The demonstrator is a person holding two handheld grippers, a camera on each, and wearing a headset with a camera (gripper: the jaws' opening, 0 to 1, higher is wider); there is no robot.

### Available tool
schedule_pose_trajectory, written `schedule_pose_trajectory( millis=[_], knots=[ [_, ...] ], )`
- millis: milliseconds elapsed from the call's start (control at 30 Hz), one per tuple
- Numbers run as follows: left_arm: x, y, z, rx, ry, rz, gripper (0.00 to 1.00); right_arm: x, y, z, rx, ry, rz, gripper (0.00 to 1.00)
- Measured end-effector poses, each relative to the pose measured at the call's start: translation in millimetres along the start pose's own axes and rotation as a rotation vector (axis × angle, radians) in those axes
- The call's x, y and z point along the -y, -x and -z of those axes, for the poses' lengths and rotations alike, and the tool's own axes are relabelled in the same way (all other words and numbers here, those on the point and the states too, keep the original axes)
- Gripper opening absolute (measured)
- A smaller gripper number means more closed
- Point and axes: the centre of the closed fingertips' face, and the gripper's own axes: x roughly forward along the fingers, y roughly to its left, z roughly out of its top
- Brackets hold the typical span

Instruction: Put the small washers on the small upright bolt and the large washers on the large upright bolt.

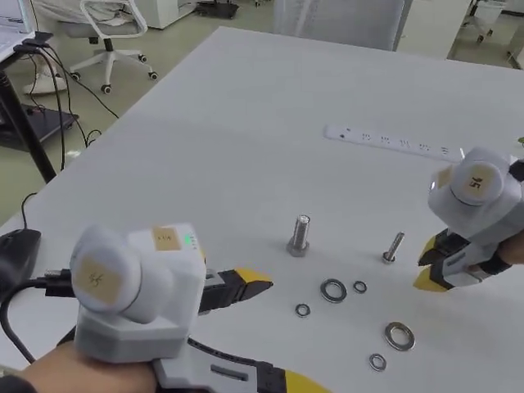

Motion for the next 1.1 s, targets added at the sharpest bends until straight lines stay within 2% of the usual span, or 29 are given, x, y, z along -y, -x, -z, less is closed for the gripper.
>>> schedule_pose_trajectory(
  millis=[233,467,667,1100],
  knots=[
    [1.5,1.0,-0.5,0.003,-0.008,0.003,0.78,-15.8,-3.8,-14.8,0.02,0.014,-0.014,0.21],
    [2.2,2.0,-2.1,0.01,-0.012,0.0,0.78,-19.4,-8.5,-31.5,0.037,0.034,-0.024,0.22],
    [1.4,2.6,-2.4,0.014,-0.007,-0.004,0.77,-23.0,-18.9,-45.1,0.037,0.06,-0.045,0.22],
    [-0.5,2.7,-2.3,0.019,0.0,-0.011,0.77,-18.7,-42.3,-46.5,0.014,0.071,-0.068,0.21]
  ],
)
